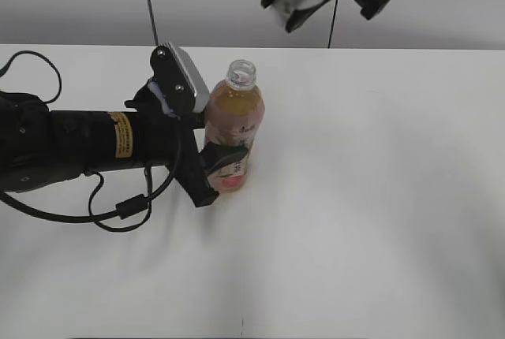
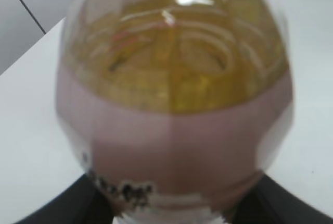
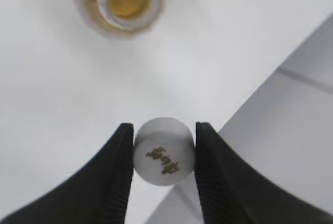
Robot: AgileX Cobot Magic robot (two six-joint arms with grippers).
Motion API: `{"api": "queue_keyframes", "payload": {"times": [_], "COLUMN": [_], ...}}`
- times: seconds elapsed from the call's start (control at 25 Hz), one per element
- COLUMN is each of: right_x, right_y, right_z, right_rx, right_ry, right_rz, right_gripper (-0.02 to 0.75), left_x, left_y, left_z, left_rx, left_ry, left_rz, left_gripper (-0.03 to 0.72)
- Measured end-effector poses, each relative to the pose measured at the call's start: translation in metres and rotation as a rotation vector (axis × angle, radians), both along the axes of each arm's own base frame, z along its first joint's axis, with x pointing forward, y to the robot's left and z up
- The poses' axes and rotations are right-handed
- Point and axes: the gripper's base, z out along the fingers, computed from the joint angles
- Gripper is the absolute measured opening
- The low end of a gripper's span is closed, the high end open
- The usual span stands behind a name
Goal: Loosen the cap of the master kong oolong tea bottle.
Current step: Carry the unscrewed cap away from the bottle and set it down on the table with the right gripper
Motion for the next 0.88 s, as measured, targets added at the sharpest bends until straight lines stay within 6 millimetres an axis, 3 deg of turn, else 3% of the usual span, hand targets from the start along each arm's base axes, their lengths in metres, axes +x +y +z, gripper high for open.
{"api": "queue_keyframes", "payload": {"times": [0.2,0.36,0.44,0.52,0.68,0.88], "right_x": [0.027,0.047,0.054,0.057,0.043,0.027], "right_y": [-0.04,-0.067,-0.077,-0.086,-0.095,-0.105], "right_z": [-0.004,-0.026,-0.049,-0.085,-0.154,-0.197], "right_rx": [0.225,0.386,0.382,0.299,0.124,0.107], "right_ry": [0.21,0.484,0.578,0.629,0.723,0.704], "right_rz": [-0.551,-1.027,-1.257,-1.429,-1.622,-1.727], "right_gripper": [0.274,0.274,0.274,0.274,0.274,0.274], "left_x": [0.003,0.003,0.003,0.003,0.002,0.003], "left_y": [-0.002,-0.005,-0.005,-0.006,-0.006,-0.002], "left_z": [0.008,0.015,0.016,0.016,0.015,0.008], "left_rx": [-0.124,-0.262,-0.295,-0.31,-0.309,-0.247], "left_ry": [0.011,0.054,0.085,0.111,0.129,0.171], "left_rz": [0.047,0.071,0.083,0.089,0.09,0.132], "left_gripper": [0.371,0.371,0.371,0.371,0.371,0.371]}}
